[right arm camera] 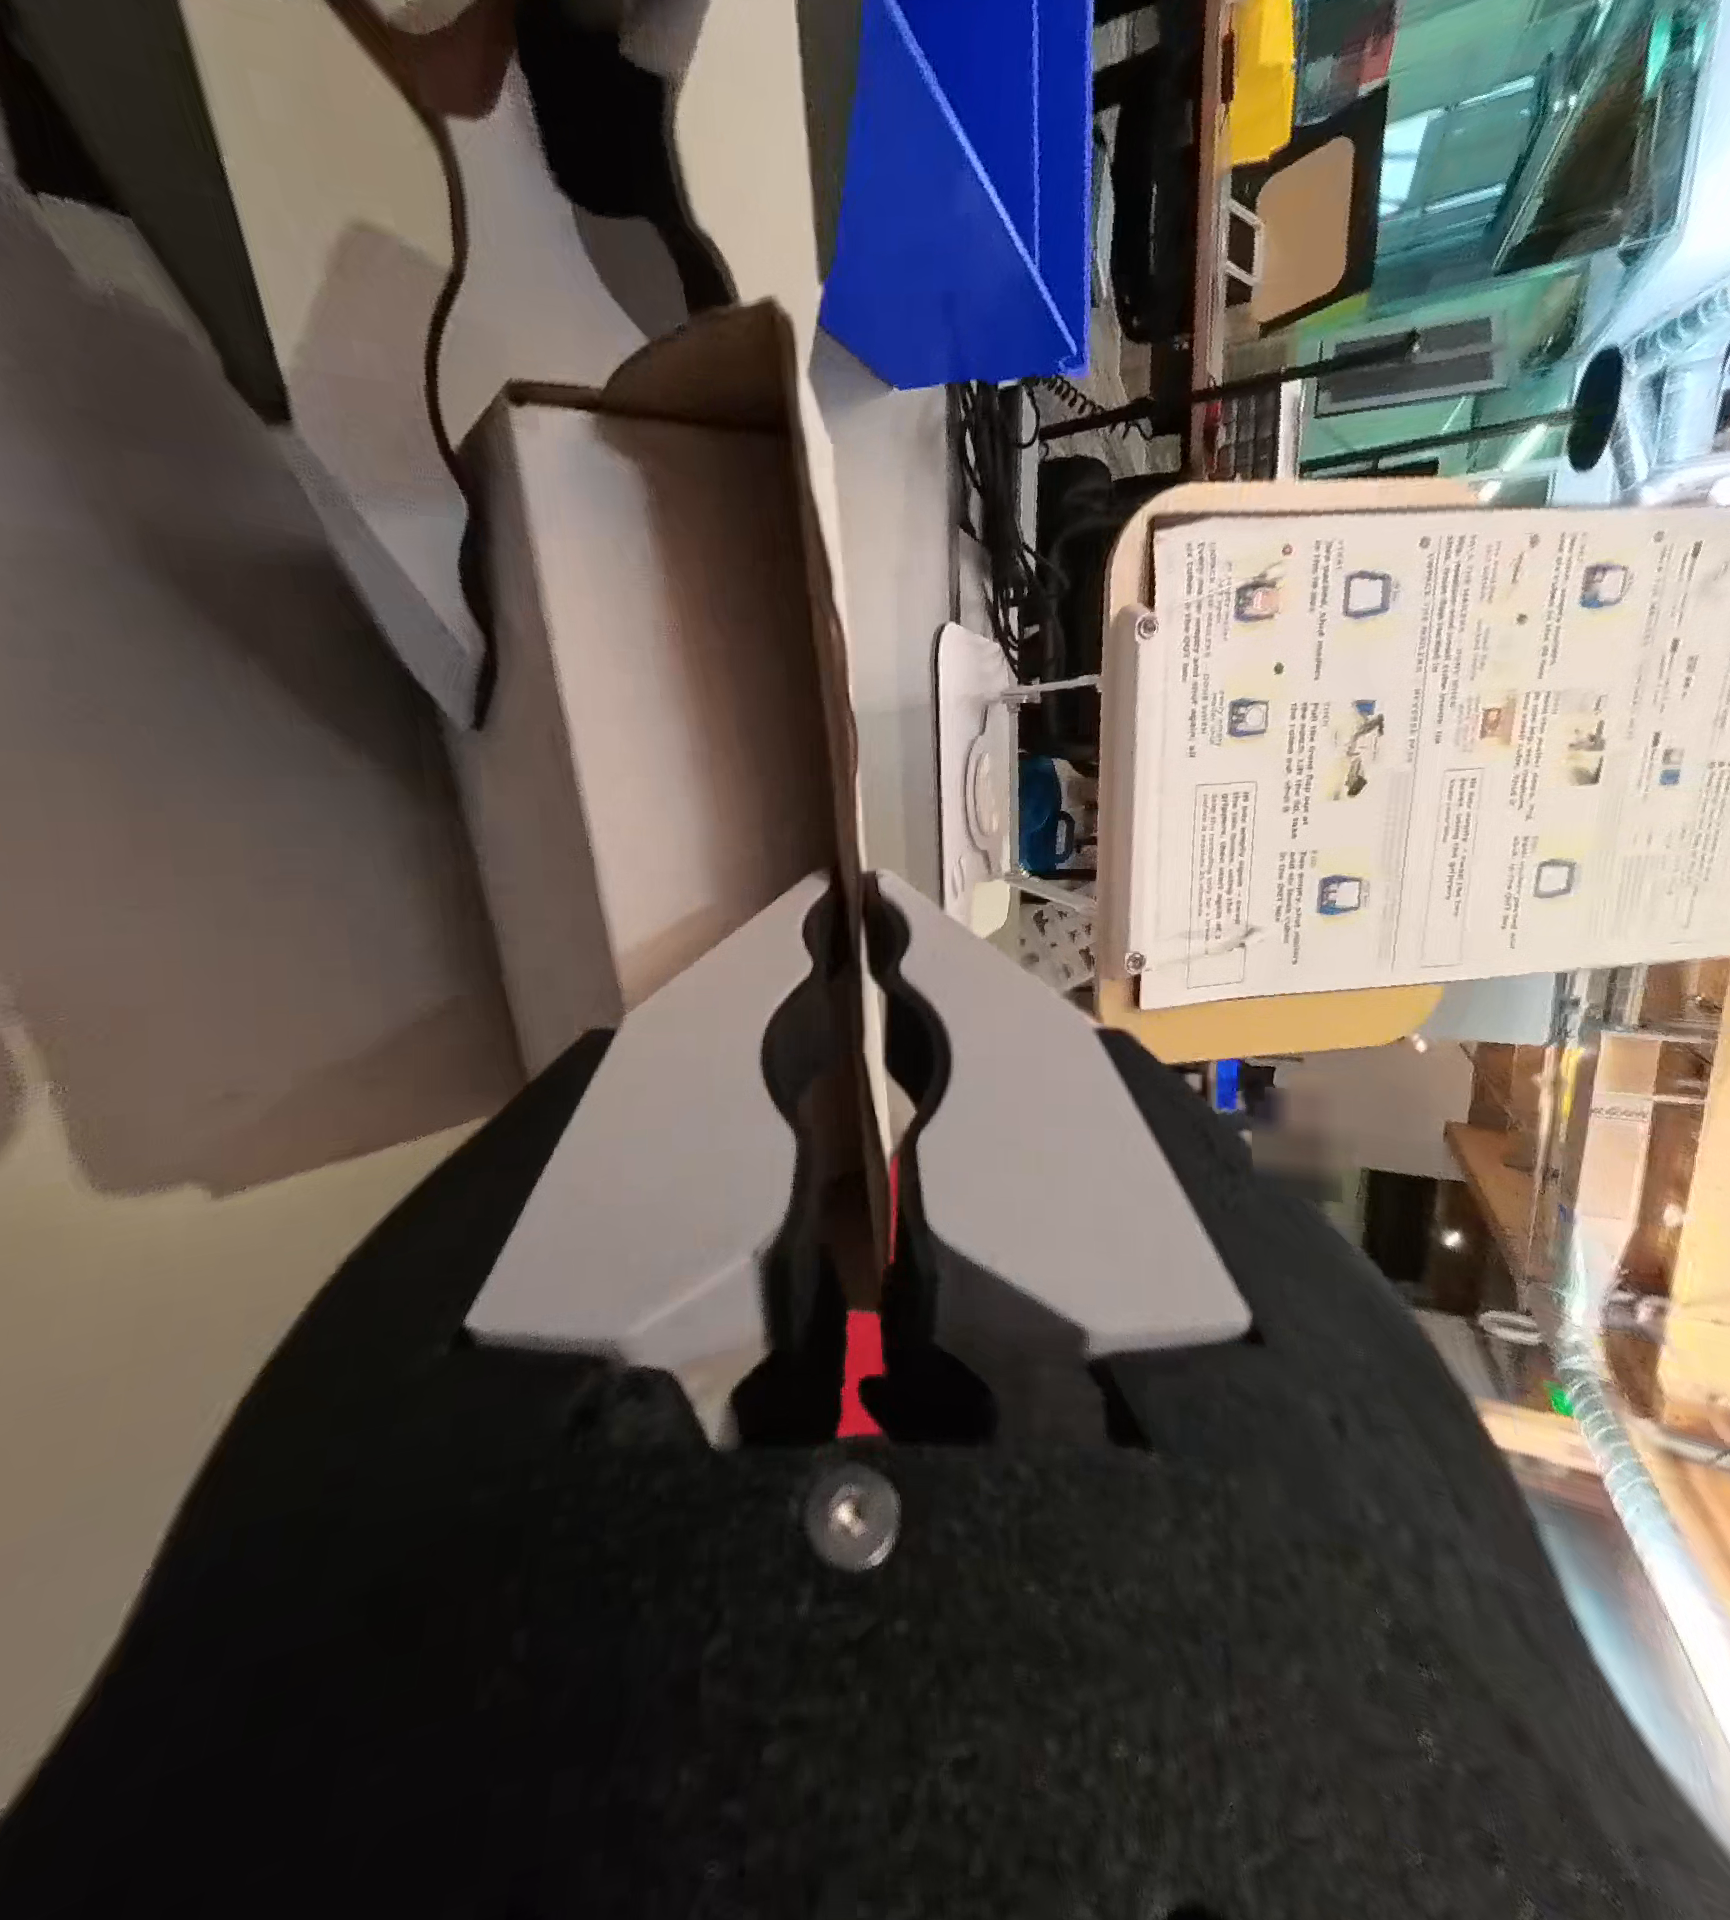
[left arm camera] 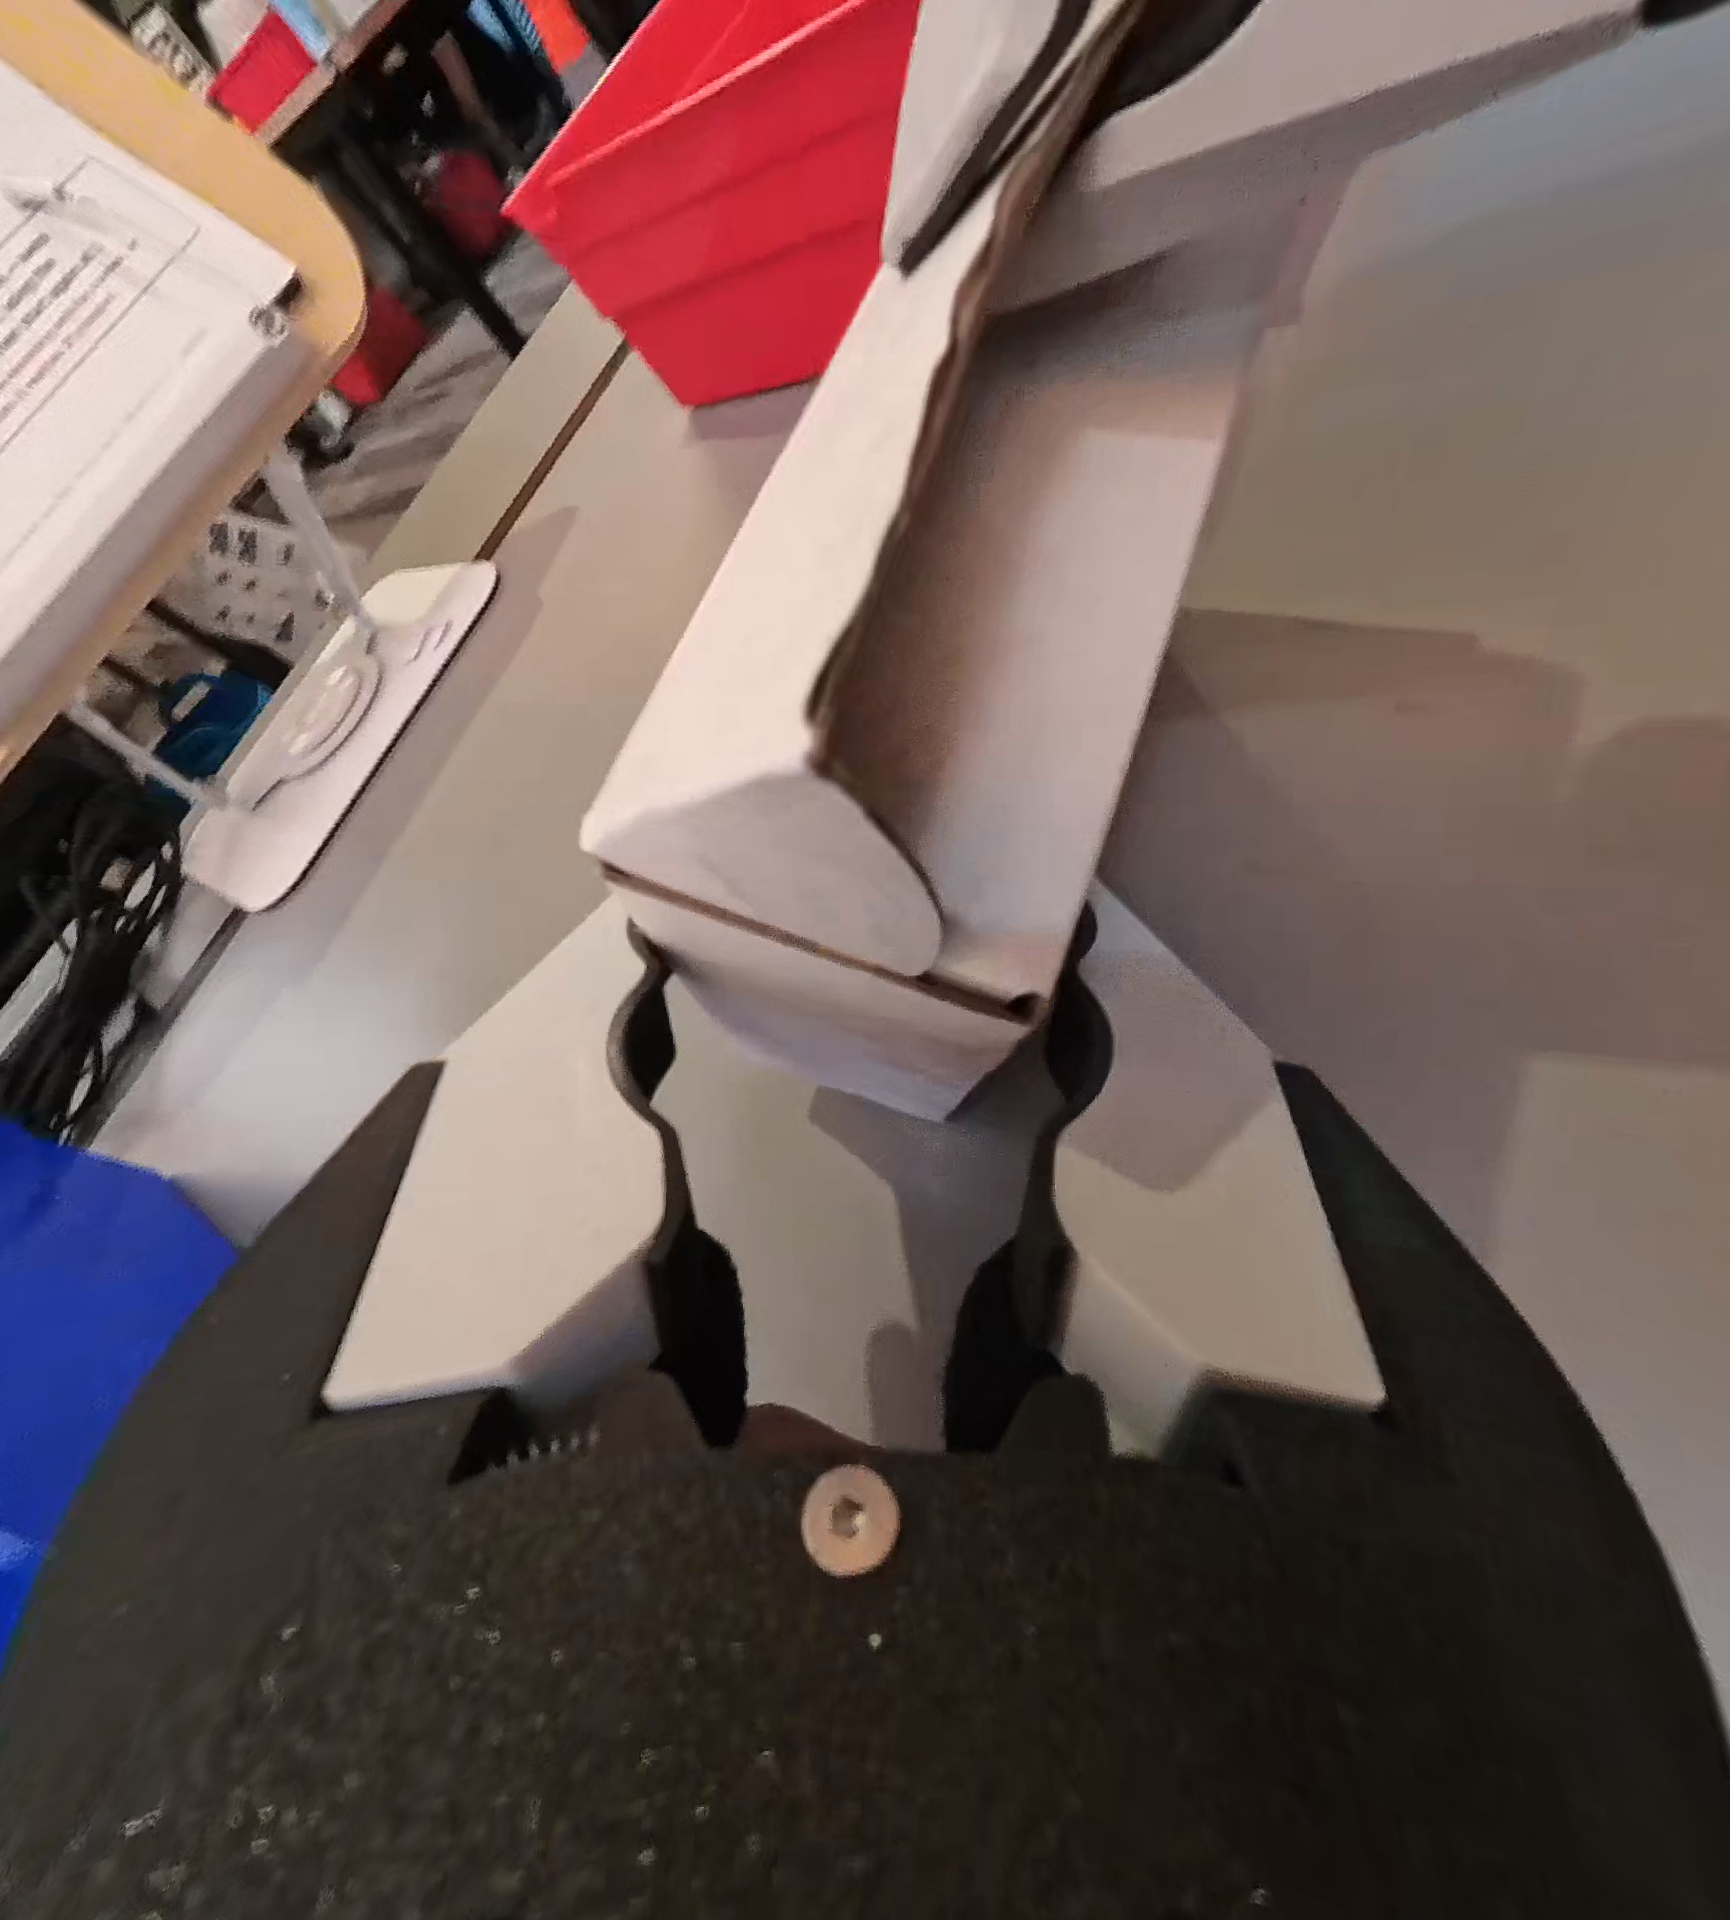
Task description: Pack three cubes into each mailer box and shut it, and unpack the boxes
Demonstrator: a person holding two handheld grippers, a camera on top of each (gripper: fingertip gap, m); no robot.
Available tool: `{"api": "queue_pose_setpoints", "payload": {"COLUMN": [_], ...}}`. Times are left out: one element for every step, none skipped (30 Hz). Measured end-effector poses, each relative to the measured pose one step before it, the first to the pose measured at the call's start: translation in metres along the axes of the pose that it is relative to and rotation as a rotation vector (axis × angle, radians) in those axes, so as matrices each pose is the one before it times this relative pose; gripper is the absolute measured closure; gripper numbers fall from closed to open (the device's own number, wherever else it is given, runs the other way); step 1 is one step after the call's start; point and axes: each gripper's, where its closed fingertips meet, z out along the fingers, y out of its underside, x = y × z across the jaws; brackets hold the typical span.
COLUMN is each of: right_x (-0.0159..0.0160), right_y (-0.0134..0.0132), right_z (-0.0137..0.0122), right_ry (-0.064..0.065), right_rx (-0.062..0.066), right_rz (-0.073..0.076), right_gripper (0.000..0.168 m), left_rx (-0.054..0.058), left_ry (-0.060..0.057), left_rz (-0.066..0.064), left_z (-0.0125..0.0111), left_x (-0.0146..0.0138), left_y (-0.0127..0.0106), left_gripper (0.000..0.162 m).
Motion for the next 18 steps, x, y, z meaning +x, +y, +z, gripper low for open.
{"api": "queue_pose_setpoints", "payload": {"right_x": [-0.00037,-0.00061,-0.00140,-0.00184,-0.00254,-0.00293,-0.00305,-0.00213,-0.00131,-0.00060,0.00002,-0.00040,-0.00071,-0.00182,-0.00376,-0.00590,-0.00555,-0.00433], "right_y": [0.00014,-0.00025,-0.00056,-0.00035,-0.00036,-0.00028,0.00049,0.00111,0.00116,0.00083,0.00074,0.00055,0.00006,-0.00030,-0.00087,-0.00130,-0.00086,0.00002], "right_z": [-0.00065,-0.00133,-0.00197,-0.00218,-0.00290,-0.00388,-0.00399,-0.00321,-0.00187,-0.00103,-0.00047,-0.00010,-0.00034,-0.00087,-0.00136,-0.00159,-0.00114,-0.00023], "right_ry": [0.0017,0.0009,-0.0011,-0.0074,-0.0272,-0.0435,-0.0465,-0.0404,-0.0265,-0.0050,0.0126,0.0140,0.0090,0.0008,-0.0084,-0.0157,-0.0114,-0.0123], "right_rx": [-0.0047,-0.0021,0.0021,0.0014,0.0003,-0.0002,-0.0033,-0.0072,-0.0088,-0.0069,-0.0058,-0.0051,-0.0019,0.0033,0.0131,0.0229,0.0232,0.0163], "right_rz": [0.0430,0.0445,0.0346,0.0381,0.0617,0.0515,0.0286,0.0289,0.0149,-0.0207,-0.0419,-0.0360,-0.0205,-0.0136,-0.0230,-0.0413,-0.0382,-0.0171], "right_gripper": [0.166,0.166,0.166,0.166,0.165,0.165,0.165,0.165,0.166,0.166,0.166,0.166,0.166,0.166,0.167,0.167,0.167,0.167], "left_rx": [-0.0288,-0.0274,-0.0176,-0.0072,-0.0030,-0.0020,0.0008,0.0001,-0.0068,-0.0105,-0.0075,0.0045,0.0208,0.0365,0.0462,0.0340,0.0119,-0.0018], "left_ry": [-0.0158,-0.0086,-0.0056,-0.0092,-0.0119,-0.0096,-0.0048,-0.0045,-0.0010,0.0069,0.0191,0.0327,0.0434,0.0493,0.0540,0.0533,0.0488,0.0352], "left_rz": [-0.0106,-0.0110,-0.0002,0.0191,0.0324,0.0308,0.0219,0.0097,-0.0040,-0.0167,-0.0316,-0.0551,-0.0767,-0.0908,-0.0983,-0.0964,-0.0795,-0.0457], "left_z": [-0.00040,-0.00063,-0.00058,-0.00016,0.00060,0.00127,0.00118,0.00073,0.00017,-0.00081,-0.00248,-0.00497,-0.00751,-0.00924,-0.00915,-0.00697,-0.00344,-0.00069], "left_x": [-0.00068,0.00022,0.00074,0.00072,0.00088,0.00151,0.00244,0.00202,0.00164,0.00162,0.00227,0.00303,0.00379,0.00381,0.00383,0.00326,0.00246,0.00063], "left_y": [0.00175,0.00191,0.00115,0.00032,0.00051,0.00092,0.00044,0.00003,0.00018,0.00004,-0.00059,-0.00165,-0.00342,-0.00531,-0.00696,-0.00573,-0.00262,0.00019], "left_gripper": [0.091,0.091,0.091,0.091,0.091,0.090,0.090,0.089,0.088,0.088,0.085,0.082,0.078,0.077,0.071,0.062,0.053,0.050]}}
